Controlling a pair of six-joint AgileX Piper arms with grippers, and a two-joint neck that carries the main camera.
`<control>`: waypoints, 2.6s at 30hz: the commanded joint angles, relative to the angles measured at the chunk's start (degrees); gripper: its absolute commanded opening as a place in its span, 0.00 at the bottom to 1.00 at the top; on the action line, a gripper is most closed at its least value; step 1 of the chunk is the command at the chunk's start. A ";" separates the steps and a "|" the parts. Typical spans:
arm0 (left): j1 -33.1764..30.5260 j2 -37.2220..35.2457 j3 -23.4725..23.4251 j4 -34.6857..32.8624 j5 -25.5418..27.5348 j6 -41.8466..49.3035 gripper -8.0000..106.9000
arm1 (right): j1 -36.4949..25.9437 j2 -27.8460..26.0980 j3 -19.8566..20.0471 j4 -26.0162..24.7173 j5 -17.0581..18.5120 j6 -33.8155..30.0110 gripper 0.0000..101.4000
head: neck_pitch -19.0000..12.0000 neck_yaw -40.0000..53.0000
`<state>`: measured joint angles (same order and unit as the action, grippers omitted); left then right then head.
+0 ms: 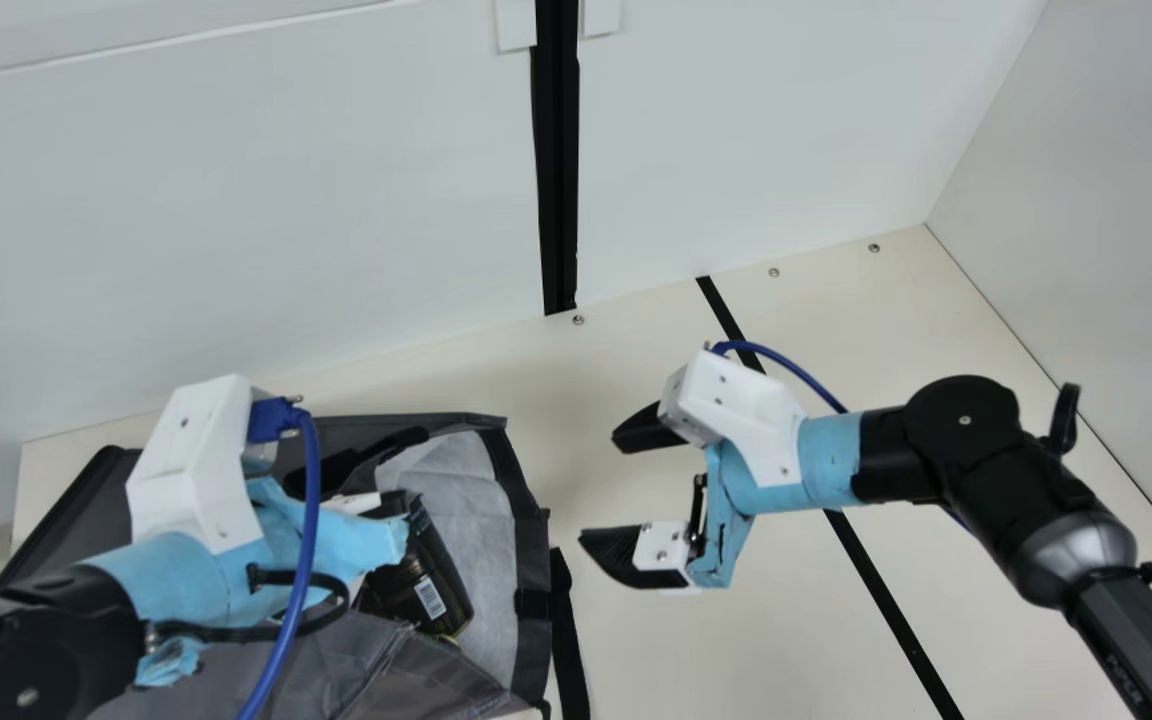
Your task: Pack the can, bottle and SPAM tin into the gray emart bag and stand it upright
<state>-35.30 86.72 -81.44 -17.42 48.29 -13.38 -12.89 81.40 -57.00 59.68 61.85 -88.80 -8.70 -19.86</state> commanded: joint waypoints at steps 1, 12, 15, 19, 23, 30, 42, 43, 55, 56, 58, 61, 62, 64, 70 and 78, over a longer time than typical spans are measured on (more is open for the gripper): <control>0.00 0.00 0.00 0.00 0.00 0.00 0.00 | -1.16 -0.57 0.28 -0.66 -1.08 0.92 0.94 | -1.30 -0.14; 0.00 0.00 0.00 0.00 0.00 0.00 0.00 | -5.72 -5.11 0.46 -7.07 -8.29 9.66 0.94 | -1.30 -0.14; 0.00 0.00 0.00 0.00 0.00 0.00 0.00 | -6.72 -6.32 0.32 -9.56 -10.21 12.82 0.94 | -1.30 -0.14; 0.00 0.00 0.00 0.00 0.00 0.00 0.00 | -8.07 -7.95 0.24 -13.26 -12.35 17.31 0.94 | -1.30 -0.14; 0.00 0.00 0.00 0.00 0.00 0.00 0.00 | -9.40 -9.71 0.31 -17.41 -13.96 21.68 0.94 | -1.30 -0.14; 0.00 0.00 0.00 0.00 0.00 0.00 0.00 | -12.36 -12.87 0.33 -25.09 -15.03 28.78 0.94 | -1.30 -0.14; 0.00 0.00 0.00 0.00 0.00 0.00 0.00 | -18.55 -17.24 -1.33 -35.01 -13.07 38.94 0.94 | -1.30 -0.14; 0.00 0.00 0.00 0.00 0.00 0.00 0.00 | -19.01 -17.52 -1.57 -35.65 -12.80 39.71 0.94 | -1.30 -0.14; 0.00 0.00 0.00 0.00 0.00 0.00 0.00 | -22.03 -20.07 -5.12 -43.12 -9.14 49.33 0.94 | -1.30 -0.14; 0.00 0.00 0.00 0.00 0.00 0.00 0.00 | -22.00 -20.23 -5.46 -43.78 -8.81 50.18 0.94 | -1.30 -0.14; 0.00 0.00 0.00 0.00 0.00 0.00 0.00 | -21.90 -20.55 -6.08 -45.01 -8.21 51.80 0.94 | -1.30 -0.14; 0.00 0.00 0.00 0.00 0.00 0.00 0.00 | -21.56 -21.06 -7.04 -46.76 -7.33 54.23 0.94 | -1.30 -0.14; 0.00 0.00 0.00 0.00 0.00 0.00 0.00 | -21.40 -21.26 -7.38 -47.37 -7.08 55.07 0.94 | -1.30 -0.14; 0.00 0.00 0.00 0.00 0.00 0.00 0.00 | -21.10 -21.66 -8.15 -48.57 -6.47 56.65 0.94 | -1.30 -0.14; 0.00 0.00 0.00 0.00 0.00 0.00 0.00 | -20.03 -22.81 -10.90 -52.27 -4.12 60.99 0.94 | -1.30 -0.14; 0.00 0.00 0.00 0.00 0.00 0.00 0.00 | -18.99 -24.00 -14.40 -56.53 -1.04 65.51 0.94 | -1.30 -0.14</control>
<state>-35.30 86.72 -81.44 -17.42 48.29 -13.38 -32.03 57.52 -71.01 3.79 60.40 -23.96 -8.70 -19.86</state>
